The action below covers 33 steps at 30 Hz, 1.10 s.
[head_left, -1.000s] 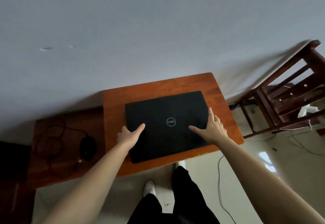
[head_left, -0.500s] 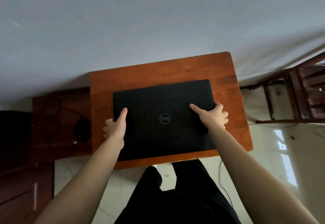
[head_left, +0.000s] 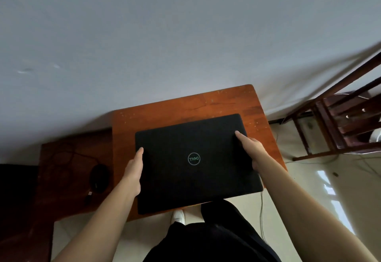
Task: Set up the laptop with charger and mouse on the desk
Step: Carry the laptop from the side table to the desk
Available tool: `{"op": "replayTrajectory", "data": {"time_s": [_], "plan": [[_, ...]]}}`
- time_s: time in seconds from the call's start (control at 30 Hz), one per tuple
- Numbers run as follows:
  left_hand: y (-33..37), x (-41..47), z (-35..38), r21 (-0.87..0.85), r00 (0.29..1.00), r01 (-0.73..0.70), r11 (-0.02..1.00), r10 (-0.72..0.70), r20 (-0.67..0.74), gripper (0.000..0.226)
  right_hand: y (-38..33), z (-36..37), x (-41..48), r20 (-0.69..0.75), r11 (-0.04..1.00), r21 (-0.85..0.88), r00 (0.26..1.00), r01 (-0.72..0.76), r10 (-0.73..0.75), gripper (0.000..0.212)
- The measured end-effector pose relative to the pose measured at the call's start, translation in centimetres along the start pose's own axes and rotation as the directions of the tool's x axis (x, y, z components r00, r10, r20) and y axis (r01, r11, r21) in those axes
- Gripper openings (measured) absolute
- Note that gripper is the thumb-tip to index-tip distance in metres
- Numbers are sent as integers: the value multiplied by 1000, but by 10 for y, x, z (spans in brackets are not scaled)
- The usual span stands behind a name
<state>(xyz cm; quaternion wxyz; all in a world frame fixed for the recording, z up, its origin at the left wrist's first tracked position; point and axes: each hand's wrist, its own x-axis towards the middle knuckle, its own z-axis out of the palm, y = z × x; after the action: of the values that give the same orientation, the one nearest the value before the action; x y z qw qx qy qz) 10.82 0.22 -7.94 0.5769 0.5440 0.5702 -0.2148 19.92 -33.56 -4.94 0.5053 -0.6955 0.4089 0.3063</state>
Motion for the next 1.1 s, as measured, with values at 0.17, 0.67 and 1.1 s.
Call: {"op": "replayTrajectory", "data": {"time_s": [0.17,0.67,1.1], "plan": [[19,-35,-15,5,969,6,1000,-7,246,85,12,-22,-38,118,987,157,992,26,-45,90],[22,-101,88,454,658,-417,787,-83,748,103,197,-165,-161,-58,855,515,998,62,-37,128],[-81,-248,314,586,539,-688,428,-239,807,100,379,-334,-209,-261,572,799,964,185,53,94]]}}
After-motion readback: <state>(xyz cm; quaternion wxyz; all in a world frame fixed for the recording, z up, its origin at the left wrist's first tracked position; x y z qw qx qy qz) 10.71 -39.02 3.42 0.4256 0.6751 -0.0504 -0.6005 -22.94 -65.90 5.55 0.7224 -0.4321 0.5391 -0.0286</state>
